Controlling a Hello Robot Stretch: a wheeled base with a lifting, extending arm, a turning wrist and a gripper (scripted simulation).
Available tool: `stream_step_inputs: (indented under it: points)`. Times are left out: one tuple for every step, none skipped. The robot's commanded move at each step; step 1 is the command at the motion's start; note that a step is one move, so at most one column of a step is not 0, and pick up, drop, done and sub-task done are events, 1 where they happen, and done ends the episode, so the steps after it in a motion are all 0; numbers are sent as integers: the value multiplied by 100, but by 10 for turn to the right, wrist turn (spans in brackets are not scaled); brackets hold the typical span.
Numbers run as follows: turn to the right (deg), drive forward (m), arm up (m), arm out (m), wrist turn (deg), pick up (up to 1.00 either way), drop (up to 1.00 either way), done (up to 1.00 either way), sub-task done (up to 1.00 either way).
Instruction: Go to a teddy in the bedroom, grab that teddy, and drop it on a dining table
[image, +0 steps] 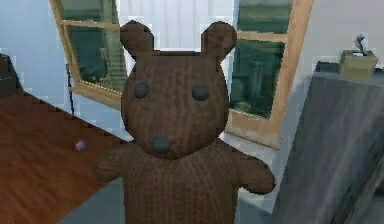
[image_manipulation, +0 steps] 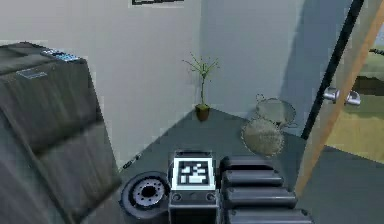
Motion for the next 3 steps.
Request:
stream_step_inputs:
  points:
    - [0, 35, 0, 0, 0, 0, 0, 0, 0]
    - [-450, 0, 0, 0, 0, 0, 0, 0, 0]
    - [-300, 0, 0, 0, 0, 0, 0, 0, 0]
